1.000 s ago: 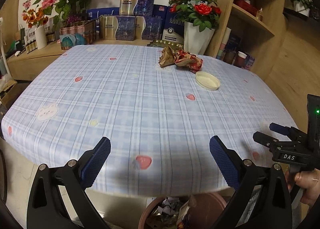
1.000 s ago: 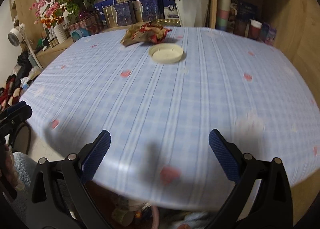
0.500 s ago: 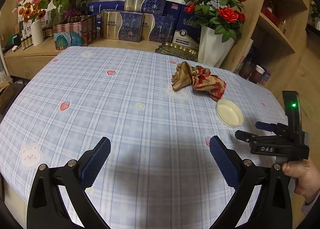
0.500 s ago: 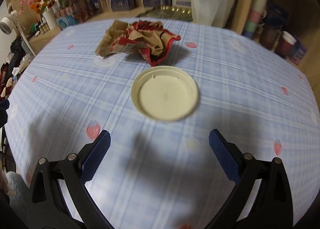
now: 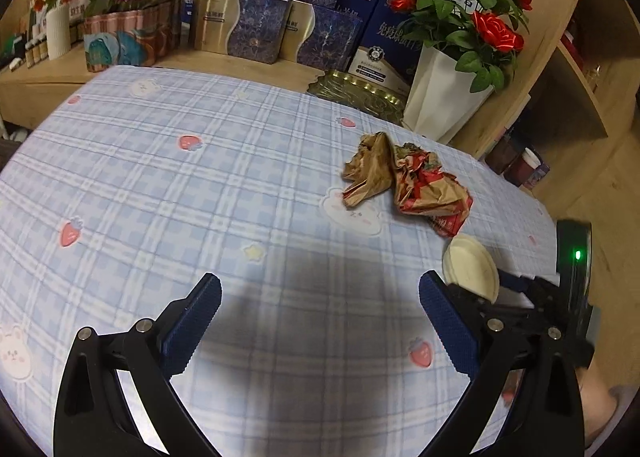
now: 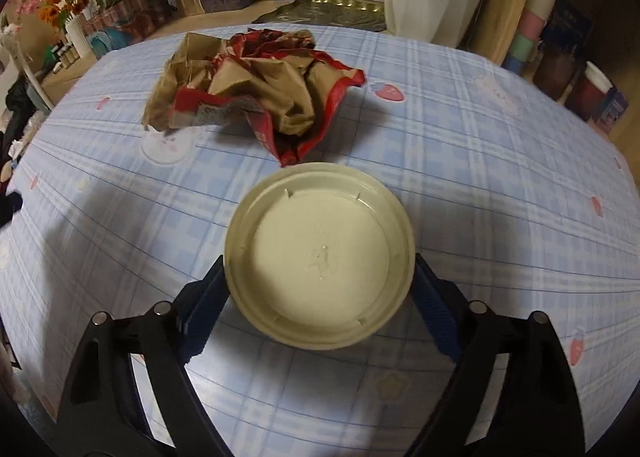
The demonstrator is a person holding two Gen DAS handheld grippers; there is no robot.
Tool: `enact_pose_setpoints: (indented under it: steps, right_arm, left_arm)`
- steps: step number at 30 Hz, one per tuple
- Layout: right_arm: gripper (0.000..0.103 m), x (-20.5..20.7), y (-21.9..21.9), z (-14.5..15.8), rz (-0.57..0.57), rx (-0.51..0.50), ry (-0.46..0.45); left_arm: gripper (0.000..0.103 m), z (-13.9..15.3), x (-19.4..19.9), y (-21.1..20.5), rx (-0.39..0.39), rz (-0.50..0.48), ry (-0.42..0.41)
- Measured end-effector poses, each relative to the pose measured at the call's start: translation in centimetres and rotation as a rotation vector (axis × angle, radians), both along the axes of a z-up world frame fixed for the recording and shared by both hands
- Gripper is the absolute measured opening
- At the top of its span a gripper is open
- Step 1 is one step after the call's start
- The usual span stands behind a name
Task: Collect trash
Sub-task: 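Grasp the cream round plate with the right gripper while the left grasps the brown-red wrapper, then carry the wrapper and cream plate over the brown bin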
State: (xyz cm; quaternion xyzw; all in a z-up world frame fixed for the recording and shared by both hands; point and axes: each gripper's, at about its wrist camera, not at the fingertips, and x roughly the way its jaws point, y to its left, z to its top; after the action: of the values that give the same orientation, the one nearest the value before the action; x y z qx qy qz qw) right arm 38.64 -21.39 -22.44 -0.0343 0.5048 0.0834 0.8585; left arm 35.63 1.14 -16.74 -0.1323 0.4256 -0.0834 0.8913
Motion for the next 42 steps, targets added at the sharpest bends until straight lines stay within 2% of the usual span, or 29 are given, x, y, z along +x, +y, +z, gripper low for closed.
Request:
enact_pose_setpoints:
  steps: [3, 6, 9, 13, 16, 23, 28, 29, 31, 32, 36, 42]
  right_arm:
    - [0.085, -0.5, -1.0, 0.4, -0.017, 0.033, -0.009]
    - [0.084, -1.3, -2.3, 1.2, -0.043, 0.032, -0.057]
    - [0.084, -2.1, -3.7, 1.7, -0.083, 0.033, -0.104]
    - [0.084, -2.7, -5.9, 1.7, -0.164, 0.101, -0.140]
    - [0.084, -2.8, -6.9, 1.7, -0.212, 0.134, -0.158]
    - [0.085, -3.2, -7.7, 1.3, -0.247, 0.162, -0.174]
    - [0.085, -3.4, -8.2, 1.1, -0.252, 0.207, -0.163]
    - [0.085, -3.4, -8.2, 1.0, -0.249, 0.210, -0.163]
    - [0.085, -3.4, -8.0, 1.0, -0.243, 0.210, -0.162]
    - [0.085, -3.4, -8.0, 1.0, -0.241, 0.210, -0.162]
    - [0.085, -3.3, -7.9, 1.0, -0.236, 0.209, -0.166]
    - [0.085, -3.5, -8.9, 1.0, -0.260, 0.240, -0.175]
  left_arm:
    - [0.097, 0.2, 1.7, -1.2, -0.026, -0.020, -0.018]
    - [0.097, 0.4, 3.9, -2.9, -0.036, -0.045, -0.029]
    - [0.097, 0.3, 6.4, -4.2, -0.047, -0.049, -0.023]
    - [0.097, -0.4, 9.4, -5.6, -0.054, -0.040, 0.007]
    - [0.087, -0.9, 10.6, -6.6, 0.001, -0.052, 0.023]
    - [0.075, -2.3, 12.1, -8.1, 0.063, -0.102, 0.054]
    - [0.067, -3.7, 13.1, -8.4, 0.079, -0.097, 0.095]
    - [0.058, -4.1, 13.3, -8.4, 0.081, -0.100, 0.116]
    - [0.047, -4.3, 13.2, -8.2, 0.082, -0.097, 0.114]
    - [0.029, -4.2, 13.0, -8.1, 0.095, -0.098, 0.108]
    - [0.023, -3.8, 11.4, -7.5, 0.097, -0.118, 0.081]
    - [0.022, -1.7, 6.8, -6.0, 0.091, -0.145, 0.013]
